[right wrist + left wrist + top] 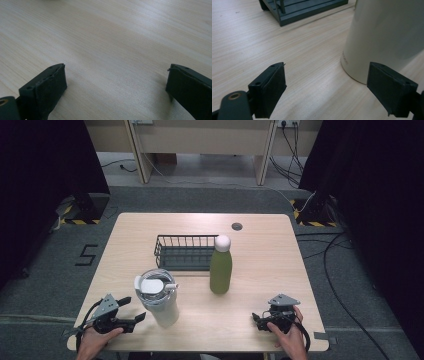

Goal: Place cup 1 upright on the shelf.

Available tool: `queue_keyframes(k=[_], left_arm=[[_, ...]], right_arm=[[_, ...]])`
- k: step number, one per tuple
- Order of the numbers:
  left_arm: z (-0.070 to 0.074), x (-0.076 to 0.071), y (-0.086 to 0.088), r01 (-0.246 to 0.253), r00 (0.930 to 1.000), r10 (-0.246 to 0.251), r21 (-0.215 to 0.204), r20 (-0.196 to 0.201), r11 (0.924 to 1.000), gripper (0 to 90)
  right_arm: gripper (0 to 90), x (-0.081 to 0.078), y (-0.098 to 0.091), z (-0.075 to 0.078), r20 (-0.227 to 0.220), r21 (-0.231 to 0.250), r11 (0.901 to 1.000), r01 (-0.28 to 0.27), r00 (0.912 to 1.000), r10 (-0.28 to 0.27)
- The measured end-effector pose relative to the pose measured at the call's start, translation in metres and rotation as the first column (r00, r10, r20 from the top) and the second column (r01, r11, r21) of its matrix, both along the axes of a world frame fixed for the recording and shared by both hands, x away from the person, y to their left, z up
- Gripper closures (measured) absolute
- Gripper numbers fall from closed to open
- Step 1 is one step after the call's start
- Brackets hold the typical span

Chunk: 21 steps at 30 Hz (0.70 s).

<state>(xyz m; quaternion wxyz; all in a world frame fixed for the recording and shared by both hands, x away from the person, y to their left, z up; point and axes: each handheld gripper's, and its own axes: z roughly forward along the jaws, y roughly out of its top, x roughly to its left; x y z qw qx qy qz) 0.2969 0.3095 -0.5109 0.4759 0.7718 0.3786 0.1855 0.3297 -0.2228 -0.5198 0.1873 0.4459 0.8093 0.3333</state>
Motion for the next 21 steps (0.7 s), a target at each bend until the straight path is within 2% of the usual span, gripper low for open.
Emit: queue_keyframes(k=[2,7,14,16,17,21], left_arm=[[0.000,-0.003,0.001,0.006,1.0000,-0.006,0.006,0.008,1.0000,15.1],[0.002,-0.011,0.001,0.011,0.9994,-0.011,-0.023,0.033,0.9997,15.0],[0.004,-0.019,-0.007,0.055,0.9963,-0.053,-0.028,0.067,0.9981,15.0],[0.005,-0.021,-0.007,0.060,0.9956,-0.057,-0.040,0.075,0.9974,14.9],[0.006,-0.022,-0.008,0.064,0.9947,-0.059,-0.060,0.084,0.9961,14.9],[0.007,-0.025,-0.012,0.092,0.9912,-0.084,-0.080,0.103,0.9925,14.8]], right_arm=[[3.1,0.000,0.000,0.000,0.000,0.000,1.0000,0.000,1.0000,0.000],[3.1,0.000,0.000,0.000,0.000,0.000,1.0000,0.000,1.0000,0.000],[3.1,0.000,0.000,0.000,0.000,0.000,1.0000,0.000,1.0000,0.000],[3.1,0.000,0.000,0.000,0.000,0.000,1.0000,0.000,1.0000,0.000],[3.1,0.000,0.000,0.000,0.000,0.000,1.0000,0.000,1.0000,0.000],[3.1,0.000,0.000,0.000,0.000,0.000,1.0000,0.000,1.0000,0.000]])
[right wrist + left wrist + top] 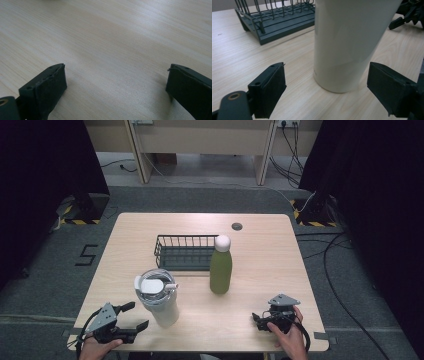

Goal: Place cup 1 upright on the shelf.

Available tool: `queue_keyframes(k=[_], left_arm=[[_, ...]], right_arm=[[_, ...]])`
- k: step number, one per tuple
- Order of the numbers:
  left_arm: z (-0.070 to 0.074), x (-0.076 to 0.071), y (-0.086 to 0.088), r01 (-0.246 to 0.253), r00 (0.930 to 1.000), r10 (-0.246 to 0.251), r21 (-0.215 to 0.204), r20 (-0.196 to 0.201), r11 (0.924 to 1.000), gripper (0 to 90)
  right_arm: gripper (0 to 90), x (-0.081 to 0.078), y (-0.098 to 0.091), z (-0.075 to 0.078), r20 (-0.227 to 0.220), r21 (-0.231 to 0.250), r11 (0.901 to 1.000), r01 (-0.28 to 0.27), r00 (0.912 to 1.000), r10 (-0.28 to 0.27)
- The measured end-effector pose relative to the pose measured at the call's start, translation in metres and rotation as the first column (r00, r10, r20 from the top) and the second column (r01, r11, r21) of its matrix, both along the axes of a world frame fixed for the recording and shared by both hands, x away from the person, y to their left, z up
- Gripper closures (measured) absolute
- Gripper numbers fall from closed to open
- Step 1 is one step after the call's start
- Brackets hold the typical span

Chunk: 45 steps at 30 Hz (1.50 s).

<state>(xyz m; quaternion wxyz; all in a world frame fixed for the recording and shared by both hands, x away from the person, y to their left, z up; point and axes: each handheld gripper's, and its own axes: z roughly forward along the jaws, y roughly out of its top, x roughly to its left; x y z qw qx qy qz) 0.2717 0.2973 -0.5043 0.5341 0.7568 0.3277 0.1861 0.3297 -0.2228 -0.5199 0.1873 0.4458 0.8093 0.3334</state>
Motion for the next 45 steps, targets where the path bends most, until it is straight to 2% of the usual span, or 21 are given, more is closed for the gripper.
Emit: queue_keyframes(k=[6,8,16,24,34,41,45], left_arm=[[0.000,-0.002,-0.009,0.013,0.9997,-0.013,-0.041,0.021,0.9991,14.8],[-0.001,-0.001,-0.015,0.025,0.9991,-0.024,-0.036,0.036,0.9990,14.8],[-0.002,0.003,-0.027,0.021,0.9973,-0.017,-0.050,0.071,0.9985,14.8],[-0.002,0.007,-0.034,0.027,0.9965,-0.023,-0.047,0.081,0.9985,14.8],[-0.003,0.017,-0.050,0.043,0.9946,-0.042,-0.009,0.095,0.9991,11.7],[-0.003,0.022,-0.054,0.046,0.9945,-0.044,-0.015,0.095,0.9988,10.1],[-0.004,0.023,-0.056,0.040,0.9950,-0.037,-0.033,0.093,0.9987,9.3]], right_arm=[[3.1,0.000,0.000,0.000,0.000,0.000,1.0000,0.000,1.0000,0.000],[3.0,0.000,0.000,0.000,0.000,0.000,1.0000,0.000,1.0000,0.000],[3.0,0.000,0.000,0.000,0.000,0.000,1.0000,0.000,1.0000,0.000],[2.9,0.000,0.000,0.000,0.001,0.000,1.0000,-0.002,1.0000,0.002],[3.0,0.000,0.000,0.000,0.001,0.000,1.0000,-0.002,1.0000,0.002],[3.0,0.000,0.000,0.000,0.001,0.000,1.0000,-0.002,1.0000,0.002],[3.0,0.000,0.000,0.000,0.001,0.000,1.0000,-0.002,1.0000,0.002]])
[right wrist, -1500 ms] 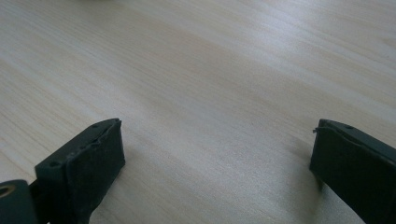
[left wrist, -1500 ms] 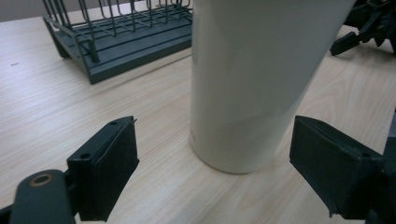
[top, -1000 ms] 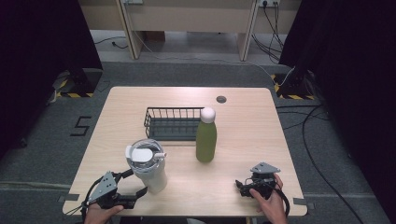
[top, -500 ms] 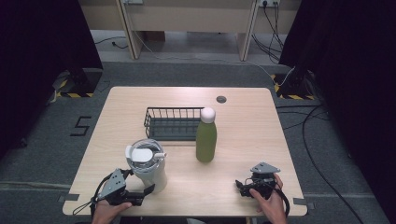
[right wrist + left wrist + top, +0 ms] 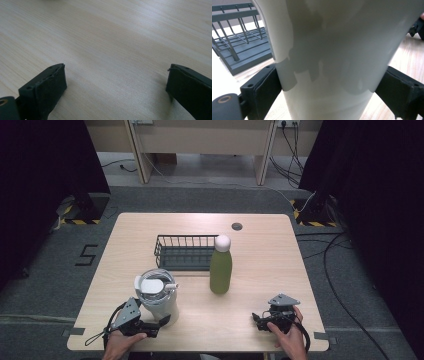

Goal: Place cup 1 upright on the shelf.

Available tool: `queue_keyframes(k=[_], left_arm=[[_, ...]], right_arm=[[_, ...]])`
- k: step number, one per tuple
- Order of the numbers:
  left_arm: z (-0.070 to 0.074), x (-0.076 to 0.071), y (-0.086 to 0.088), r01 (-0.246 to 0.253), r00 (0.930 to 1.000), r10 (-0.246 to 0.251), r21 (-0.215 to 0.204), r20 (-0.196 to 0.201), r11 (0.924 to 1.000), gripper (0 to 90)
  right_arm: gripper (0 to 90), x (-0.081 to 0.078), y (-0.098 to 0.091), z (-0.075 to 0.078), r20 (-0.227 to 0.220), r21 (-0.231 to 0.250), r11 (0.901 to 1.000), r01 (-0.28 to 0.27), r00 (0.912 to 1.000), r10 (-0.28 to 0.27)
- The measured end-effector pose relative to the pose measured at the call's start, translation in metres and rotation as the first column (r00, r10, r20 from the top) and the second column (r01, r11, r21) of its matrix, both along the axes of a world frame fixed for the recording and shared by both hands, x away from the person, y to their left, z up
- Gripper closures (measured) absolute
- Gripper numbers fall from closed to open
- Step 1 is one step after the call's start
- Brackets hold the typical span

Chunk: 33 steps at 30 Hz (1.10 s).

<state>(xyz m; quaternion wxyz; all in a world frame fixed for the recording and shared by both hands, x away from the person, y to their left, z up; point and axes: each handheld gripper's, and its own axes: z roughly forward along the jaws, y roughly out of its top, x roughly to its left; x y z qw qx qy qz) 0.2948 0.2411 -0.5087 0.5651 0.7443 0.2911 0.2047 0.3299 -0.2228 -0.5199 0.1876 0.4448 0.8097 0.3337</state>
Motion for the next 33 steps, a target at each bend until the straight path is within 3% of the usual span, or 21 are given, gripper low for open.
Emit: queue_keyframes(k=[23,33], left_arm=[[-0.006,0.009,-0.010,-0.012,0.9999,0.012,-0.059,0.002,0.9982,8.4],[-0.005,0.007,-0.011,-0.024,0.9993,0.025,-0.050,0.026,0.9985,10.2]], right_arm=[[3.1,0.000,0.000,0.000,0.001,0.000,1.0000,-0.004,1.0000,0.004],[3.2,0.000,0.000,0.000,0.002,-0.001,1.0000,-0.007,1.0000,0.007]])
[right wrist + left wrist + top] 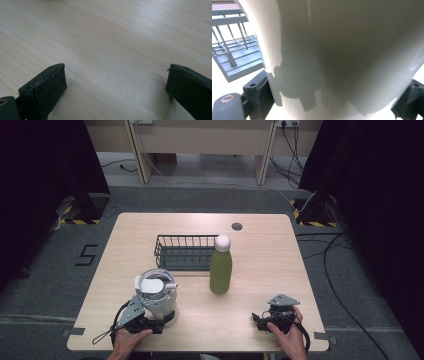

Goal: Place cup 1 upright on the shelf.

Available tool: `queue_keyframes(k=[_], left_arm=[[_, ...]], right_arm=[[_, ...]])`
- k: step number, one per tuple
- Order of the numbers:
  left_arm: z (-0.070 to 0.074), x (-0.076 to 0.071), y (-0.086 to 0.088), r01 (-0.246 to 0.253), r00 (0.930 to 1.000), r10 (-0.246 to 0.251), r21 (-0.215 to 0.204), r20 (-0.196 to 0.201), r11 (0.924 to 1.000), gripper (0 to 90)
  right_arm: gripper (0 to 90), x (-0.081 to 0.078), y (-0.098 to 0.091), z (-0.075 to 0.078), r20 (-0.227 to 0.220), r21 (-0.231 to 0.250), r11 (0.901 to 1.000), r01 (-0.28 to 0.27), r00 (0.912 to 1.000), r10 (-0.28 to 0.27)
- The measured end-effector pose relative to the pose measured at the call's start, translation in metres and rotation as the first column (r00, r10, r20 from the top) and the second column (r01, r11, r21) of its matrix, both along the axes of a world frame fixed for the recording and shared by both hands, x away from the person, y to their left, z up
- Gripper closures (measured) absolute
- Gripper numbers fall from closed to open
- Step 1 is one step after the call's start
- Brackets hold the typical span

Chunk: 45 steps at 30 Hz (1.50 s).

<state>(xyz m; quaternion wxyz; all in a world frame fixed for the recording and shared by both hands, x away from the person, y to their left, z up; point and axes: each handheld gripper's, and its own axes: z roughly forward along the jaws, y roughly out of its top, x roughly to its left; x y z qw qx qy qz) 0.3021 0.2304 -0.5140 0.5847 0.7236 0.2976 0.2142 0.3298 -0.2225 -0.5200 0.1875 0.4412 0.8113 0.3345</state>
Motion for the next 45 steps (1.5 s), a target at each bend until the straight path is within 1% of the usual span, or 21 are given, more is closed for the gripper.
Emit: queue_keyframes(k=[5,6,9,10,15,18,20,21,24,26,27,28,29,30,31,37,45], left_arm=[[0.001,0.001,0.000,-0.004,1.0000,0.004,-0.003,-0.007,1.0000,10.3],[0.001,0.002,0.000,-0.005,0.9999,0.005,-0.012,-0.015,0.9999,10.4],[0.002,0.003,0.001,-0.003,0.9998,0.002,-0.012,-0.021,0.9999,10.4],[0.002,0.004,0.001,-0.002,0.9997,0.001,-0.019,-0.026,0.9998,10.5],[0.003,0.005,0.001,-0.002,0.9996,0.001,-0.014,-0.028,0.9999,10.5],[0.005,0.006,0.001,-0.004,0.9999,0.004,-0.016,-0.017,0.9999,10.5],[0.009,0.007,0.002,-0.010,0.9999,0.010,-0.015,-0.002,0.9998,10.5],[0.009,0.007,0.002,-0.010,0.9999,0.010,-0.015,-0.002,0.9998,10.5],[0.016,0.010,0.003,-0.012,0.9999,0.012,-0.028,0.003,0.9995,10.6],[0.022,0.013,0.004,-0.016,0.9998,0.016,-0.023,0.015,0.9996,10.6],[0.022,0.013,0.004,-0.016,0.9998,0.016,-0.023,0.015,0.9996,10.6],[0.026,0.016,0.005,-0.016,0.9997,0.017,-0.021,0.016,0.9996,10.5],[0.026,0.016,0.005,-0.016,0.9997,0.017,-0.021,0.016,0.9996,10.6],[0.031,0.019,0.006,-0.019,0.9997,0.019,-0.026,0.012,0.9995,10.6],[0.031,0.019,0.006,-0.019,0.9997,0.019,-0.026,0.012,0.9995,10.6],[0.040,0.028,0.007,-0.023,0.9996,0.023,-0.011,0.018,0.9997,10.5],[0.049,0.039,0.008,-0.018,0.9998,0.018,-0.011,0.004,0.9998,10.6]], right_arm=[[3.2,0.000,0.000,0.000,-0.001,0.000,1.0000,0.001,1.0000,-0.001],[3.2,0.000,0.000,0.000,-0.001,0.000,1.0000,0.001,1.0000,-0.001],[3.2,0.000,0.000,0.000,0.001,-0.001,1.0000,-0.001,1.0000,0.001],[3.2,0.000,0.000,0.000,0.000,-0.001,1.0000,-0.001,1.0000,0.001],[3.2,0.000,0.000,0.000,0.000,-0.001,1.0000,-0.001,1.0000,0.001],[3.2,0.000,0.000,0.000,0.000,-0.001,1.0000,-0.001,1.0000,0.001],[3.2,0.000,0.000,0.000,0.001,0.000,1.0000,-0.002,1.0000,0.002],[3.2,0.000,0.000,0.000,0.001,0.000,1.0000,-0.002,1.0000,0.002],[3.2,0.000,0.000,0.000,0.000,0.000,1.0000,-0.002,1.0000,0.002],[3.2,0.000,0.000,0.000,0.000,0.000,1.0000,-0.002,1.0000,0.002],[3.2,0.000,0.000,0.000,0.000,0.000,1.0000,-0.002,1.0000,0.002],[3.2,0.000,0.000,0.000,0.000,0.000,1.0000,-0.002,1.0000,0.002],[3.2,0.000,0.000,0.000,0.000,0.000,1.0000,-0.002,1.0000,0.002],[3.2,0.000,0.000,0.000,-0.001,0.000,1.0000,-0.001,1.0000,0.001],[3.2,0.000,0.000,0.000,-0.001,0.000,1.0000,-0.001,1.0000,0.001],[3.1,0.000,0.000,0.000,0.000,0.000,1.0000,-0.002,1.0000,0.002],[3.2,0.000,0.000,0.000,-0.001,0.001,1.0000,-0.001,1.0000,0.001]])
